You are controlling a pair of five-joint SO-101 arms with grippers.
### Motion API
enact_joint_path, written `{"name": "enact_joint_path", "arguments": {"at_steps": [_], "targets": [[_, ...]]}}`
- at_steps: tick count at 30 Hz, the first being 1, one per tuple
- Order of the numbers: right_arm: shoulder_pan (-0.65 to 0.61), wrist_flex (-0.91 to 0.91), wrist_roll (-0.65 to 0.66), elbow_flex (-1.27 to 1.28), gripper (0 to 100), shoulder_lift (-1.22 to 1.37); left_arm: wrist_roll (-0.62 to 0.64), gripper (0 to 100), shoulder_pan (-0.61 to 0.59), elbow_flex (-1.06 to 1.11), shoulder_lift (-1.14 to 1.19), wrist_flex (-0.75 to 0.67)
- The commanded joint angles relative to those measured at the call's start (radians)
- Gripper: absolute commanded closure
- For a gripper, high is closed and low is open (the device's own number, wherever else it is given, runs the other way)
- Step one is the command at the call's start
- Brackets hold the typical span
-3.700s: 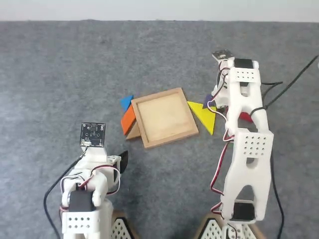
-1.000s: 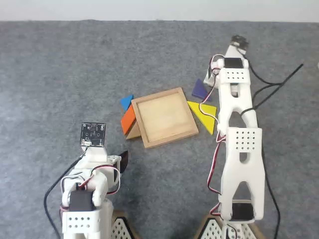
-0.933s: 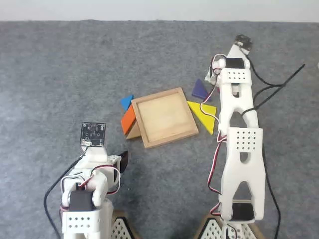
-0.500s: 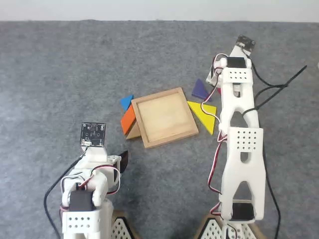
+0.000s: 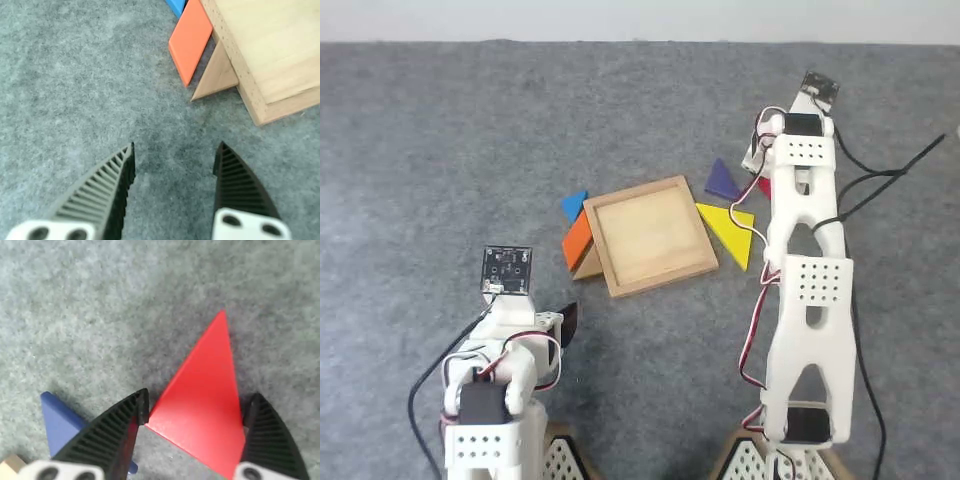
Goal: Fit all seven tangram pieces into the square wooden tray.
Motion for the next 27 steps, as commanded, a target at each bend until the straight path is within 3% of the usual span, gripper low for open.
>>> {"name": "enact_joint_path", "arguments": {"at_steps": [1, 3, 12, 17, 23, 27], "targets": [[0.01, 0.07, 0.009, -0.003, 71.4, 0.01, -0.008, 76, 0.0, -0.007, -0.011, 0.006], [0.01, 0.11, 0.014, -0.005, 71.4, 0.008, -0.008, 76, 0.0, -0.007, -0.011, 0.006], [0.024, 0.357, 0.253, -0.005, 71.4, -0.068, -0.008, 76, 0.0, -0.007, -0.011, 0.006], [0.041, 0.372, 0.353, 0.0, 71.6, -0.156, -0.008, 76, 0.0, -0.007, -0.011, 0.006], [0.038, 0.375, 0.594, 0.003, 82.8, -0.228, -0.008, 76, 0.0, -0.007, -0.011, 0.006], [0.038, 0.378, 0.638, 0.009, 80.6, -0.225, -0.008, 76, 0.0, -0.007, -0.011, 0.006]]}}
